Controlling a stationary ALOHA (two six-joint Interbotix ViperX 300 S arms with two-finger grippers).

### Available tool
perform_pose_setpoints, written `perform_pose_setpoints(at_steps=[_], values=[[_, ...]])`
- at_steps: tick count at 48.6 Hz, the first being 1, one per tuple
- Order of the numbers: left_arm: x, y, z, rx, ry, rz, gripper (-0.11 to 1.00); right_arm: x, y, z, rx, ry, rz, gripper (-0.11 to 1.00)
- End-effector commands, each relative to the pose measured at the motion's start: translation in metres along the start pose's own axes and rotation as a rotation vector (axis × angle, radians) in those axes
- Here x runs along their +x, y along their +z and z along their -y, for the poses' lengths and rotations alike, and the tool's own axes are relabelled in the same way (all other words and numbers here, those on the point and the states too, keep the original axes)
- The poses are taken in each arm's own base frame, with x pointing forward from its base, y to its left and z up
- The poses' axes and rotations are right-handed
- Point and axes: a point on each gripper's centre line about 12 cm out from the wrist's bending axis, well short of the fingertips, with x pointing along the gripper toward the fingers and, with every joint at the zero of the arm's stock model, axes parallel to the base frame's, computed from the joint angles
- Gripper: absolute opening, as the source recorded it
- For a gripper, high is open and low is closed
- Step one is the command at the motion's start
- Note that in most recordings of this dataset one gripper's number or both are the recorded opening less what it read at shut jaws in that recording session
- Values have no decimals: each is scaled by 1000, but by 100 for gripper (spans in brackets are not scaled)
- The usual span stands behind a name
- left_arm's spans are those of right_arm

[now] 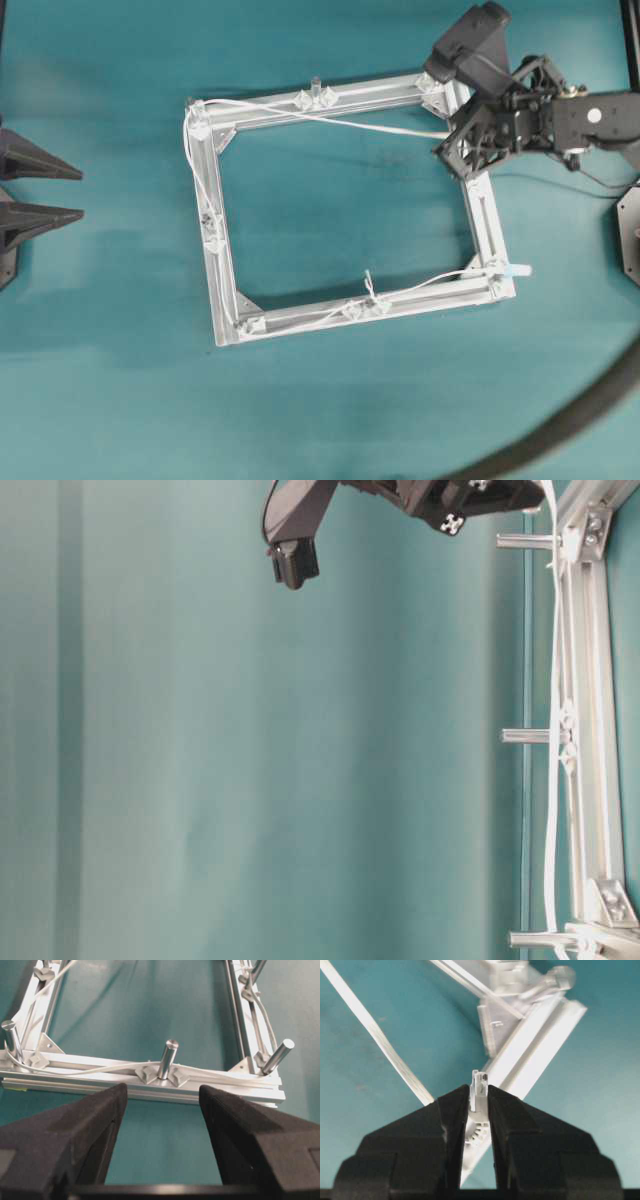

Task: Move the cable alternately left and right between 8 pins so it hooks onto each one.
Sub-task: 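Drag the cable along the top pins to the top-right corner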

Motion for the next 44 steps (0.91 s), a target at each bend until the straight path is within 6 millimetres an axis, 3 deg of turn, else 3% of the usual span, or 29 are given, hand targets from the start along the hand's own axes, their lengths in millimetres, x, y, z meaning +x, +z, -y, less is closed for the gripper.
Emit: perform_pose_setpoints(at_steps=[1, 10, 22, 44], values=[[0, 4, 1, -1, -3, 10, 64, -4, 9, 9, -4, -14, 34, 14], [0, 4, 1, 2, -2, 10, 64, -5, 25, 26, -75, -99, 89, 14], [0, 4, 1, -1, -3, 10, 64, -14, 50, 34, -185, -184, 201, 14], [0, 4, 1, 0, -2, 10, 64, -4, 43, 52, -451, -319, 278, 14]])
